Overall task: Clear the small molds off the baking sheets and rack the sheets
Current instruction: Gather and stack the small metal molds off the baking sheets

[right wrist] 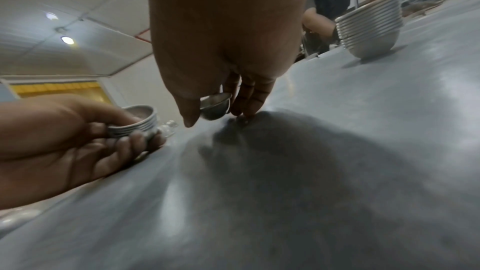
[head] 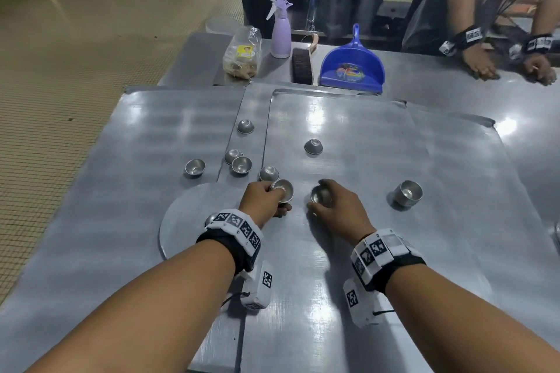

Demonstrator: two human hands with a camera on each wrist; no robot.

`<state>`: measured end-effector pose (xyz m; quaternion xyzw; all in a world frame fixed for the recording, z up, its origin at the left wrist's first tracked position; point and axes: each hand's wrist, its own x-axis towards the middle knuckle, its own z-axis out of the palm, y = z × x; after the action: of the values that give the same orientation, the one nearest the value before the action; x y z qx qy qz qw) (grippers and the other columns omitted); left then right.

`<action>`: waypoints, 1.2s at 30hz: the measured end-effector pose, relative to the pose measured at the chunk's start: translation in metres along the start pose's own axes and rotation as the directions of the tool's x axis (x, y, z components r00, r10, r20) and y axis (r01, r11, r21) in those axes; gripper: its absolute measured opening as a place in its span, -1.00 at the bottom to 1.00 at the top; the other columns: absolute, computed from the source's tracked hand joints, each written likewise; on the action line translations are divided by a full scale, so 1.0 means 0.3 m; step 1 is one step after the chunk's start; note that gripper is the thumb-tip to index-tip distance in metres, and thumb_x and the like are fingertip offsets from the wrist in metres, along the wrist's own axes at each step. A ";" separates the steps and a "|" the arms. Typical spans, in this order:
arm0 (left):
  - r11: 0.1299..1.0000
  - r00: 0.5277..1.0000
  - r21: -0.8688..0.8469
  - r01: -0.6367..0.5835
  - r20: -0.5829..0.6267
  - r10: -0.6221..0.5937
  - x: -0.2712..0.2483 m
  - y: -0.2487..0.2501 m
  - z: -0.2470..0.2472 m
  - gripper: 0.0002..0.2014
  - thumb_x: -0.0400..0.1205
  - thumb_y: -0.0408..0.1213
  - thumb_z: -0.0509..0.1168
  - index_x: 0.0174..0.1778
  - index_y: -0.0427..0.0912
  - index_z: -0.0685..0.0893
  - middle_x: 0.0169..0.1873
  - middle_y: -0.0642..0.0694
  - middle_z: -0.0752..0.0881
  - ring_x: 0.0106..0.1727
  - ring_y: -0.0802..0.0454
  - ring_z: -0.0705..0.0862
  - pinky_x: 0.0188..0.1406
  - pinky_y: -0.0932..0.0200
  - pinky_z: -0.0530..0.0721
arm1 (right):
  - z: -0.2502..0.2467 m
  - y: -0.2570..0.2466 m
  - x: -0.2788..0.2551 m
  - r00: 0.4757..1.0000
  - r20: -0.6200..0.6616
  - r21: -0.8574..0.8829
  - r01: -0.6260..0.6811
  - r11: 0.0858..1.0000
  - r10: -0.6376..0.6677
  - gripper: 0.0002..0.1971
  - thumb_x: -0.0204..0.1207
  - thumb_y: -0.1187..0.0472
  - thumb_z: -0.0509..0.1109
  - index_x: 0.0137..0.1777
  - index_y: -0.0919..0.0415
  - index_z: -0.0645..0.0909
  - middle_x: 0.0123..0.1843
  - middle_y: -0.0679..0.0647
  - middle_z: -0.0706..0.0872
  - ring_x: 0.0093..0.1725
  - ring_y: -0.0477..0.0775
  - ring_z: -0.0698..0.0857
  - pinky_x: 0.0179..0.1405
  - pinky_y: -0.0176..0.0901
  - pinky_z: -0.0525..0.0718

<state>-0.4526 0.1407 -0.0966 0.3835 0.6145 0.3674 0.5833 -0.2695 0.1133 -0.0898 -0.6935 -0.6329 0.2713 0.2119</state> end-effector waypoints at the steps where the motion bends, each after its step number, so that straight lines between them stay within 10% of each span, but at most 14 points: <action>1: 1.000 1.000 -0.011 0.002 -0.003 -0.002 0.000 0.001 0.000 -0.86 0.67 -0.49 0.23 -0.10 -0.34 0.70 -0.34 -0.30 0.74 -0.39 -0.14 0.78 -0.16 -0.07 0.77 | 0.003 -0.012 -0.008 1.000 0.003 0.020 0.019 1.000 -0.019 -0.46 0.51 0.03 0.54 0.48 0.09 0.57 0.35 0.05 0.73 0.34 0.11 0.67 0.34 -0.05 0.58; 11: 0.942 0.994 -0.319 0.100 0.003 -0.105 -0.016 0.037 0.015 -0.76 0.60 -0.13 0.42 -0.21 -0.26 0.82 -0.31 -0.27 0.80 -0.32 -0.17 0.78 -0.26 -0.02 0.76 | 0.022 -0.138 -0.016 0.979 -0.040 0.140 0.203 0.969 -0.200 -0.42 0.44 -0.14 0.58 0.45 -0.09 0.55 0.17 -0.13 0.78 0.08 -0.07 0.72 0.10 -0.09 0.69; 15: 0.905 0.995 -0.413 0.103 0.055 -0.088 -0.020 0.045 0.039 -0.72 0.64 -0.11 0.36 -0.27 -0.21 0.82 -0.27 -0.27 0.82 -0.19 -0.17 0.81 0.00 -0.15 0.75 | 0.049 -0.155 -0.001 0.980 -0.043 0.122 0.196 0.973 -0.192 -0.40 0.44 -0.08 0.60 0.47 -0.07 0.54 0.15 -0.05 0.81 0.05 0.01 0.76 0.09 -0.03 0.70; 23: 0.952 0.998 -0.299 0.066 0.021 -0.062 0.010 0.030 0.000 -0.85 0.52 -0.32 0.46 -0.22 -0.37 0.80 -0.34 -0.33 0.77 -0.27 -0.26 0.77 -0.11 -0.10 0.74 | 0.071 -0.091 0.026 0.982 0.074 0.145 0.159 0.977 -0.171 -0.15 0.39 -0.17 0.62 0.66 -0.12 0.36 0.42 -0.09 0.68 0.37 -0.07 0.65 0.27 -0.17 0.63; 36: 0.997 0.998 -0.081 0.004 -0.057 -0.009 0.067 -0.054 -0.011 -0.84 0.66 -0.44 0.27 -0.16 -0.40 0.73 -0.47 -0.23 0.78 -0.40 -0.13 0.77 -0.21 -0.03 0.74 | -0.042 0.100 0.317 0.999 -0.007 -0.069 -0.046 0.997 0.045 -0.51 0.58 0.06 0.47 0.49 0.14 0.57 0.35 0.21 0.70 0.28 0.20 0.69 0.33 0.01 0.59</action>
<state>-0.4572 0.1517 -0.1198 0.3470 0.6169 0.4010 0.5816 -0.2336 0.2052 -0.1096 -0.7154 -0.6254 0.2521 0.1832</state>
